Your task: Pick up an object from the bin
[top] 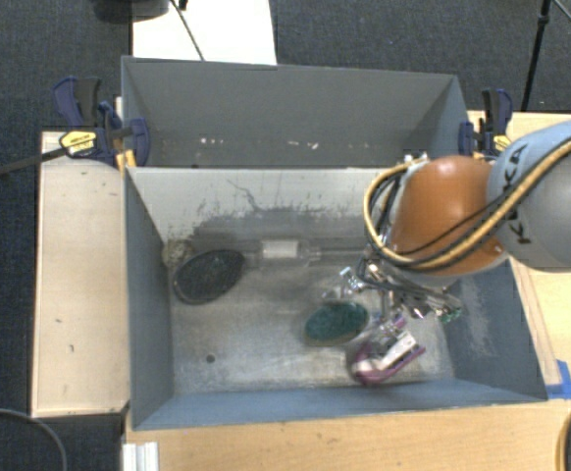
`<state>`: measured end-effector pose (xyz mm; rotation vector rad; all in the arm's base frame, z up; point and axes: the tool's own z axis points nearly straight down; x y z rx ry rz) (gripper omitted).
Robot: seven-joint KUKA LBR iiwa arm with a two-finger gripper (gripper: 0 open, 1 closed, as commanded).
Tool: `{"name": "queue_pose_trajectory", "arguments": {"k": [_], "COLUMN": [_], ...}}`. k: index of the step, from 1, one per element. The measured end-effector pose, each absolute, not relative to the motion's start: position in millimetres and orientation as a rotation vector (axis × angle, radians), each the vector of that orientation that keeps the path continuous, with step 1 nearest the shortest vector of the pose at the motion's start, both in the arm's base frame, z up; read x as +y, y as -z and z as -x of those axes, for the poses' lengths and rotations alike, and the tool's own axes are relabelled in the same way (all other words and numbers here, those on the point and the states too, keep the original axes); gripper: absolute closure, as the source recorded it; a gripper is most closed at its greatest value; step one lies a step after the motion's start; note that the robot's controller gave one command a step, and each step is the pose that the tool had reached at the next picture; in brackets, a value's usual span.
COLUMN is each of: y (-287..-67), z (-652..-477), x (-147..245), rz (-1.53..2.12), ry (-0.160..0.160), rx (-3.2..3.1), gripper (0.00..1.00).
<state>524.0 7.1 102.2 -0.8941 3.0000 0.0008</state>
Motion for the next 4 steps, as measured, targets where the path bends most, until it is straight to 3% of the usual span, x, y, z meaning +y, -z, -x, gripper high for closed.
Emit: {"name": "queue_pose_trajectory", "arguments": {"k": [1, 3, 4], "y": [-101.0, -82.7, -82.6], "z": [-534.1, -538.2, -537.9], "x": [15.9, 12.8, 12.6], "rz": [0.761, 0.715, 0.717], "ry": [0.001, 0.013, 0.013], "rx": [3.044, 3.066, 3.066], "gripper": [0.0, 0.0, 1.0]}}
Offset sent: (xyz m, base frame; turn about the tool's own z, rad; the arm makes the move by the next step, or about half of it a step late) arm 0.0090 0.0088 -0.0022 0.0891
